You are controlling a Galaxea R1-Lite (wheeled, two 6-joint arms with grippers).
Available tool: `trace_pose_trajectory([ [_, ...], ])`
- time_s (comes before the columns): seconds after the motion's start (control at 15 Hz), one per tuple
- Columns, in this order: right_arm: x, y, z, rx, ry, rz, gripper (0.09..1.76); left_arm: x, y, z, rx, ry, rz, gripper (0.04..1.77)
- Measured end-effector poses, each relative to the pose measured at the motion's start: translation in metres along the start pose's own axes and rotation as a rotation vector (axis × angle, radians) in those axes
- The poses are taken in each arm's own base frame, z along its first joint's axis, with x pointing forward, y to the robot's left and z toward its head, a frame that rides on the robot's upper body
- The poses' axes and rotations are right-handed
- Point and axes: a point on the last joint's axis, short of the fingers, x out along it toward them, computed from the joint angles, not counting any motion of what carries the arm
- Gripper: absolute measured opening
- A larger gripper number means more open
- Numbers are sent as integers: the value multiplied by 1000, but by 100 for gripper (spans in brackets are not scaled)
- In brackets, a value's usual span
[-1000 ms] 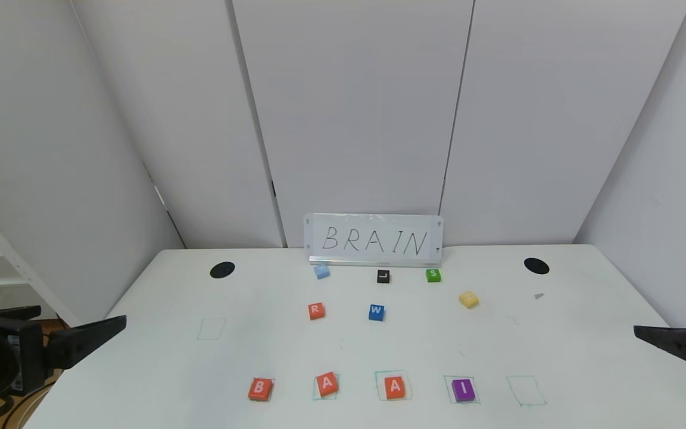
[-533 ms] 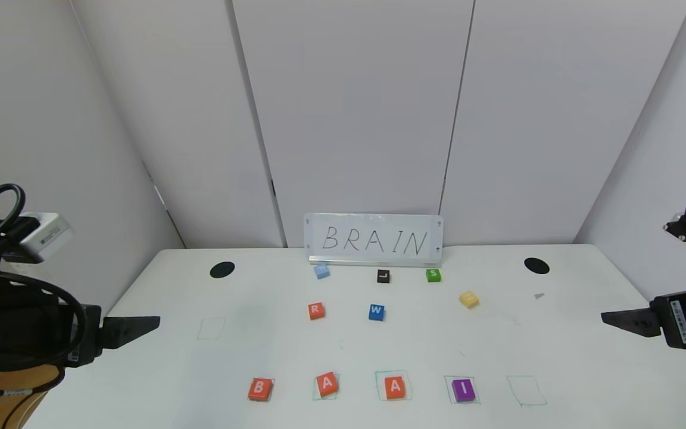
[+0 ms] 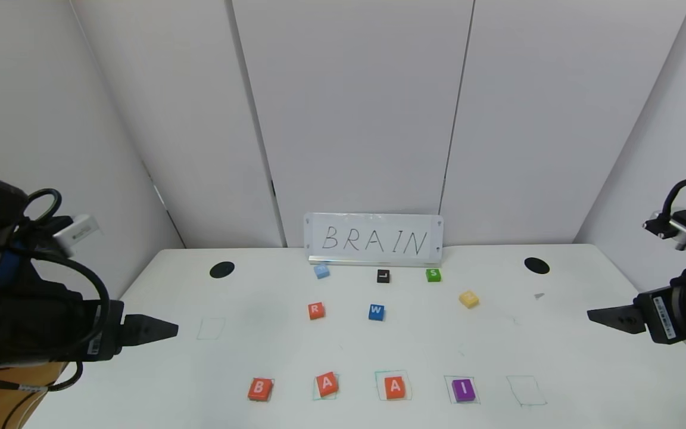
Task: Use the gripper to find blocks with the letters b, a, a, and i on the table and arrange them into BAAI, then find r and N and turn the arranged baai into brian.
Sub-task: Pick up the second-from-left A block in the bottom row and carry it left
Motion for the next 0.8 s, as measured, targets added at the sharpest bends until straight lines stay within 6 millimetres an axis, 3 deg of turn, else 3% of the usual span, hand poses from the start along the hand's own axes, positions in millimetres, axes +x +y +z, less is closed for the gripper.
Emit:
trace_pose_trajectory([
  [0.33, -6, 3, -1, -9, -15, 13, 171, -1, -33, 29, -261, 168, -21, 172],
  [0.8, -8, 3, -2, -13, -22, 8, 171, 49, -70, 50, -352, 330, 9, 172],
])
